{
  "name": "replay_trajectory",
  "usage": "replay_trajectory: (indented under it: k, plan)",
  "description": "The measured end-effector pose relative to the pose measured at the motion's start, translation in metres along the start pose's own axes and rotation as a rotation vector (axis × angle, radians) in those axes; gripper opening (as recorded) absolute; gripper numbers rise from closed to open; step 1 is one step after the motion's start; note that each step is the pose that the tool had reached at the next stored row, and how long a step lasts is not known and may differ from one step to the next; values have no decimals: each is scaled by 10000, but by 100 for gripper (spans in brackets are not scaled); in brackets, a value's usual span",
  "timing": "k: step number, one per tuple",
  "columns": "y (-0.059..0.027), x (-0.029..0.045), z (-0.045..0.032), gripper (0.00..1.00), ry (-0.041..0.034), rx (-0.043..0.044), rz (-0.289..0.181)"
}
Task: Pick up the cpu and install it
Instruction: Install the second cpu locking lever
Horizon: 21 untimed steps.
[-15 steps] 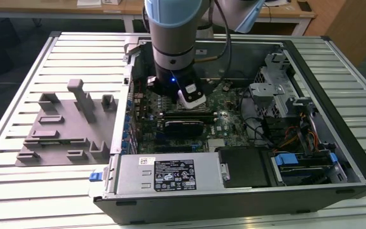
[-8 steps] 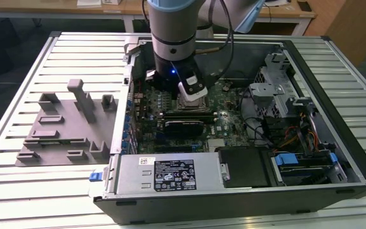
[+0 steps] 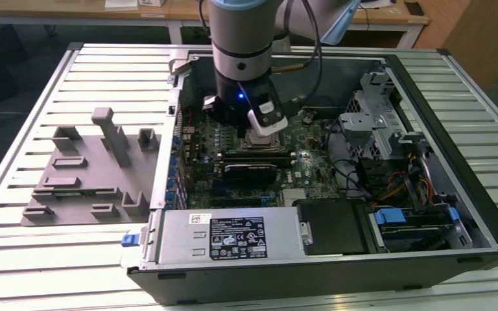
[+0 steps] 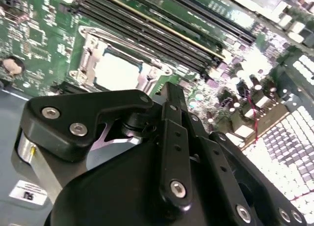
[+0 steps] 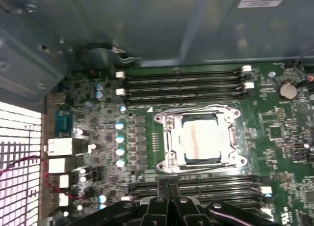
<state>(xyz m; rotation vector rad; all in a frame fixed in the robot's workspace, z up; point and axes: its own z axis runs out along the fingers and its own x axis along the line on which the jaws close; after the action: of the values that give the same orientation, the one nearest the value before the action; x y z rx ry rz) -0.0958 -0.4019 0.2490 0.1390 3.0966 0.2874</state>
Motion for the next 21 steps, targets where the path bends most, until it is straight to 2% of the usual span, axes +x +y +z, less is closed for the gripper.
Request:
replay_trajectory:
  k: [4,8,21]
  plan:
    - [32,-91,10,11,-4,22,21]
    - [84,-149,24,11,-11,72,28]
    - [285,-291,82,11,-41,375,39]
